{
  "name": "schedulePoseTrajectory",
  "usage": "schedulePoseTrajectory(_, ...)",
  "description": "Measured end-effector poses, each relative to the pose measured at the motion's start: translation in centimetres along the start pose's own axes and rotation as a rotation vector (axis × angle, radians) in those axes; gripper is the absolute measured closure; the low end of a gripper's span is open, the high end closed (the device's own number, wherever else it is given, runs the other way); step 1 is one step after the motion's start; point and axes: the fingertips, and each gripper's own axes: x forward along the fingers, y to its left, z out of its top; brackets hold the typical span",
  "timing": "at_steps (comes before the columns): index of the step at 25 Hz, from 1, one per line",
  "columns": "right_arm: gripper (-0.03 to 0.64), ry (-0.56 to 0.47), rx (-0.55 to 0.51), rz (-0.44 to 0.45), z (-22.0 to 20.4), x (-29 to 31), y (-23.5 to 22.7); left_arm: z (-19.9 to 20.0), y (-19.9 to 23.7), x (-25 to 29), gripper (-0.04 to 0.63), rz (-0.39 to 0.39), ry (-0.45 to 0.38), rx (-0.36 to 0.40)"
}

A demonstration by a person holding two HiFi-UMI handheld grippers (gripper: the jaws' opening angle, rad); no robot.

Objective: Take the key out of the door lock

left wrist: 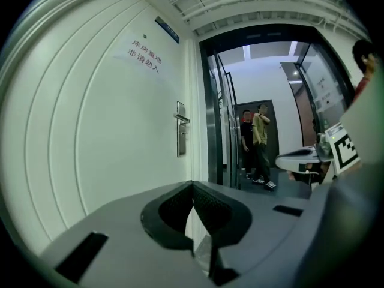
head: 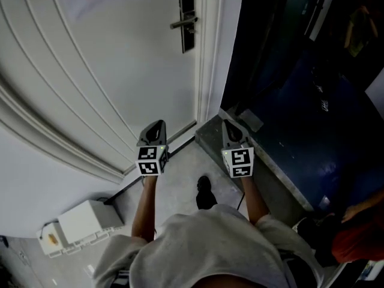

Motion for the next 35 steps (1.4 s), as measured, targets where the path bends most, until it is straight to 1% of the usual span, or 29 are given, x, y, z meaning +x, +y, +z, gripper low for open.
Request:
schedulePoseTrajectory(5,0.594,-0.012,-0.009,0.023,1.2,7.7,-5.2,2.8,1.0,8.7,0.577,0.011,0.0,0.006)
schedulePoseTrajectory(10,0.594,-0.018,-0.012,0.042,1.7,15.0,-10.0,4.8,2.2,16.7,0.577,0.024,0.002,0.013)
schedulePoseTrajectory(17,0.594,-0.033,-0.011,0.081,1.9,22.9,-13.7,6.6,3.7,24.6,0.577,0.048,-0.009,0.013)
schedulePoseTrajectory(23,0.594,-0.028,-0.008,0.111,1.3,26.6,-14.8,6.5,4.8,27.7,0.577,0.069,0.003,0.008)
schedulePoseTrajectory(29,0.594,0.011,0.003,0.131,-0.5,27.8,-14.2,5.4,5.8,28.5,0.577,0.083,0.031,-0.002)
schedulePoseTrajectory(35,0.594,0.038,0.011,0.116,-1.3,28.2,-13.3,4.9,6.8,28.3,0.577,0.069,0.043,-0.003)
